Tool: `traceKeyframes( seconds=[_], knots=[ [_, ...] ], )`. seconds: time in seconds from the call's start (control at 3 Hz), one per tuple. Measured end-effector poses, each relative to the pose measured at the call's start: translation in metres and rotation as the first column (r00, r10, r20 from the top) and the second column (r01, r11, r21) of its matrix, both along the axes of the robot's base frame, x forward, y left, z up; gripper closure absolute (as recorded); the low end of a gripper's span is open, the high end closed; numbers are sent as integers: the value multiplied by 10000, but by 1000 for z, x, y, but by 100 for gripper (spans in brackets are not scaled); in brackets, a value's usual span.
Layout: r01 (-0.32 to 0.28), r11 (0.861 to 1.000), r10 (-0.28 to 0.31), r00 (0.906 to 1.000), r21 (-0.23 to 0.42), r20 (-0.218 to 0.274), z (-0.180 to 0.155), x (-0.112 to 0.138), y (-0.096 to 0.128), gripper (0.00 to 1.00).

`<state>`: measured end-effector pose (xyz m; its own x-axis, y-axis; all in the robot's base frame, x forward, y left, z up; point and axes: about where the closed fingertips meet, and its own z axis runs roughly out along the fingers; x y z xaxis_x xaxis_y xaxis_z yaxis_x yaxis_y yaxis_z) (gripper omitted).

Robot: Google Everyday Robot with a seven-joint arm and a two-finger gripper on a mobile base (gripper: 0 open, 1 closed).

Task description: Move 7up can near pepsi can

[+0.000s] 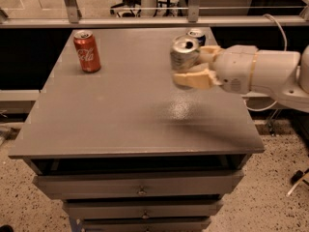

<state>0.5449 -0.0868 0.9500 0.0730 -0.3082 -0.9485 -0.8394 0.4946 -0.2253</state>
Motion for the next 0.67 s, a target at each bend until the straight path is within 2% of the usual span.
traceKeyframes(
  seconds=[0.33,0.67],
  knots=[
    [824,9965,-826,9963,108,254,7,24,-45,100],
    [1680,9855,-1688,9851,248,331,7,56,-86,100]
  ],
)
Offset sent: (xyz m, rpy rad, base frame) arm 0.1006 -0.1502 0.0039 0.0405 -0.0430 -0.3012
